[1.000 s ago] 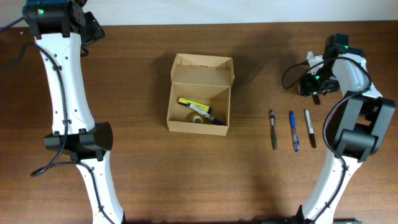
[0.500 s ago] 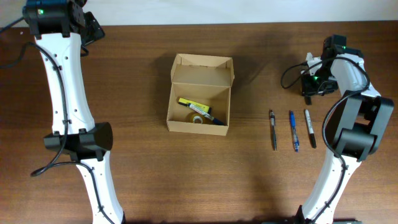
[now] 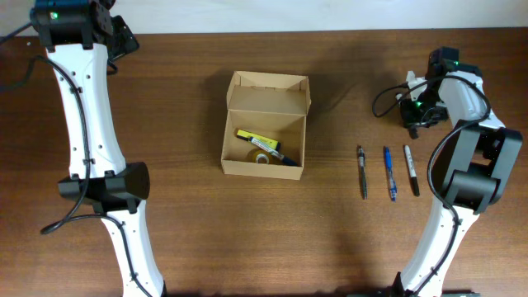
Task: Pack container
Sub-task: 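Move the right gripper to the black whiteboard marker and grasp it, then carry the black whiteboard marker into the box and open the right gripper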
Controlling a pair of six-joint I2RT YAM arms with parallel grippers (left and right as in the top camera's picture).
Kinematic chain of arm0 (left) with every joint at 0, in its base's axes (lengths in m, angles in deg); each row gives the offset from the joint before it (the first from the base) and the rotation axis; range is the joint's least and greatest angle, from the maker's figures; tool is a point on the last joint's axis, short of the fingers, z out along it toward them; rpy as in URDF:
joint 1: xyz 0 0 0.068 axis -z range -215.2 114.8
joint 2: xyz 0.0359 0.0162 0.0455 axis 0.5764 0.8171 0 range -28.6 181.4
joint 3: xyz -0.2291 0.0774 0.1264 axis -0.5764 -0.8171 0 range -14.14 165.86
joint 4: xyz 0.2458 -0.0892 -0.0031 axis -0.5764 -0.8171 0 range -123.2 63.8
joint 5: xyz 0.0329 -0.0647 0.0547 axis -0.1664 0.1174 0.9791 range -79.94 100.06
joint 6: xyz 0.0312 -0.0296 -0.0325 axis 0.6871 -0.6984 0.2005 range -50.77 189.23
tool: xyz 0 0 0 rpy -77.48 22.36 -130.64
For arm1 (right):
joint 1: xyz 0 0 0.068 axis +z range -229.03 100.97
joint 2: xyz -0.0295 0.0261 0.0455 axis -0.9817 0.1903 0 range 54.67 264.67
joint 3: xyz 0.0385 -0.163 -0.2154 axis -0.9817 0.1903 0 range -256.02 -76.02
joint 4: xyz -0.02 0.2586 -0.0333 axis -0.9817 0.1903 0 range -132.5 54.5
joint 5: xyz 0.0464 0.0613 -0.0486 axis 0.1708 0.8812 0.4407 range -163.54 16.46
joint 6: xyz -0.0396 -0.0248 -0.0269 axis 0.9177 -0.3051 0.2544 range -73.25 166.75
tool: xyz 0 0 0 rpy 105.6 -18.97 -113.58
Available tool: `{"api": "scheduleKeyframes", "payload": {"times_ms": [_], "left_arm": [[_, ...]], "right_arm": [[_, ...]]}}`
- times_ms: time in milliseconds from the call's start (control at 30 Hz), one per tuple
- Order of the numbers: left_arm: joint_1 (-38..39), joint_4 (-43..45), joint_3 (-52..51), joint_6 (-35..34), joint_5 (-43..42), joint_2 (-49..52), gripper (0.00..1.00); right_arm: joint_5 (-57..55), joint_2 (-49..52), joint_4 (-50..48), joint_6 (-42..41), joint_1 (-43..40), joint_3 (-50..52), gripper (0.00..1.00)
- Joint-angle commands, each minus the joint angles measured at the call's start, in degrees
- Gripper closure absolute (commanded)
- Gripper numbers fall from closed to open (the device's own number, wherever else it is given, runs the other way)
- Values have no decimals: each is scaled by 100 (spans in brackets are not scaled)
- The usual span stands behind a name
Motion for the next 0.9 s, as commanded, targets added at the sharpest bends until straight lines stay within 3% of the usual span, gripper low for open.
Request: {"api": "scheduleKeyframes", "payload": {"times_ms": [0,200,367,667,867], "left_arm": [[-17,-7,-24,52,59,-192,0],[-17,-7,-24,52,59,-192,0],[-17,-7,-24,52,59,-192,0],[-17,-7,-24,52,59,-192,0],[-17,-7,-24,52,59,-192,0]], "right_arm": [[59,203,44,-26,22,17,95],[835,195,149,-46,96,-122,96],[1460,131,487,-367,223,-892,96],[1606,-118,1945,-820,874,-3987,97],[1493,-304,2859,-431,1965,-5783,96]]}}
